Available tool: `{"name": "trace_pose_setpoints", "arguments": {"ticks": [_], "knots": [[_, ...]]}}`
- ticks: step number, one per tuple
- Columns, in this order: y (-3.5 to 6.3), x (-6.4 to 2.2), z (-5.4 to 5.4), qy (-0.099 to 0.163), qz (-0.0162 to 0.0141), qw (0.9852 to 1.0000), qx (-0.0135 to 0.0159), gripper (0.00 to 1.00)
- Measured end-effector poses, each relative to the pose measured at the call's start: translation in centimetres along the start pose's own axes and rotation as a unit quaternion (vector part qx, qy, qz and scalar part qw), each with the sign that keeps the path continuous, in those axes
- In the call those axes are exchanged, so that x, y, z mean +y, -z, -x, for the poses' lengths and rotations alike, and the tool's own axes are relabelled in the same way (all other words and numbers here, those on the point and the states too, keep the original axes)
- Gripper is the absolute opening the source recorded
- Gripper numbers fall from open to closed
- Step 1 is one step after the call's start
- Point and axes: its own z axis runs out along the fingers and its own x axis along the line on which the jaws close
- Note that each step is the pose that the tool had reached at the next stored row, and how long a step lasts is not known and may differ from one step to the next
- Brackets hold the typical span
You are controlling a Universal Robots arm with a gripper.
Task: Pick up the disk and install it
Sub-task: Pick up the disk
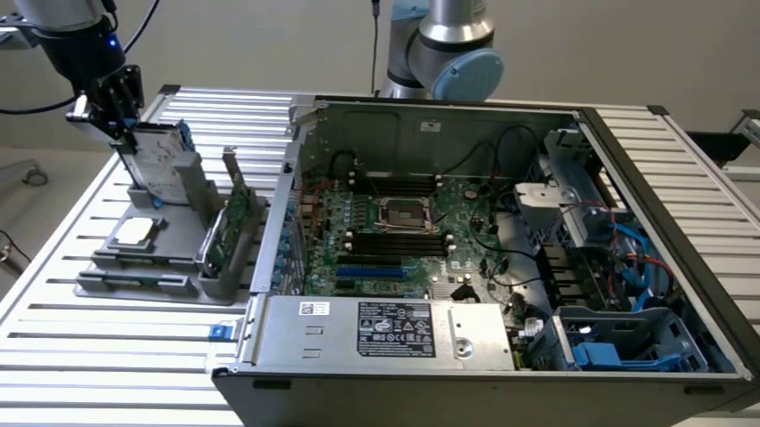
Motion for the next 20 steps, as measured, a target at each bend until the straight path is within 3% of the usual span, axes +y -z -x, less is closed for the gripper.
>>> {"name": "trace_pose_setpoints", "arguments": {"ticks": [4,8,20], "knots": [[0.20,0.01,0.0,0.000,-0.0002,1.0000,-0.0002,0.33],[1.28,0.03,0.0,0.000,0.0000,1.0000,0.0000,0.33],[6.66,0.13,0.1,0.000,0.0001,1.0000,0.0000,0.33]]}}
